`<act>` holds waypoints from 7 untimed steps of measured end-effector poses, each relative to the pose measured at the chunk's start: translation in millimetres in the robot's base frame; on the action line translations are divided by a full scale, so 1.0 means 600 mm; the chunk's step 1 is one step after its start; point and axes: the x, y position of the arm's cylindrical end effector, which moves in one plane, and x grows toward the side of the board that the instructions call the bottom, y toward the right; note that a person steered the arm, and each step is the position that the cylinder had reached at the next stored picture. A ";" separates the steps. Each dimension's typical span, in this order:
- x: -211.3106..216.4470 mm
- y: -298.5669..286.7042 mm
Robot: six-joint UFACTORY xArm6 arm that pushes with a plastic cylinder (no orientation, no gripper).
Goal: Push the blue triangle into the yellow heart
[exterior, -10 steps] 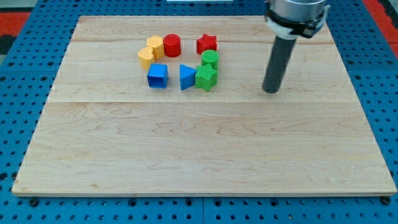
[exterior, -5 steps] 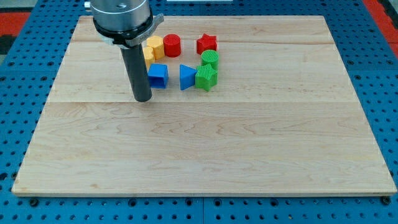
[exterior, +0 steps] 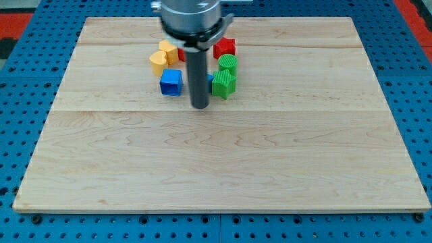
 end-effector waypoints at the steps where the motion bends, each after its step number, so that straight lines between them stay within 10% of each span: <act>1: -0.044 0.018; 7: -0.123 -0.075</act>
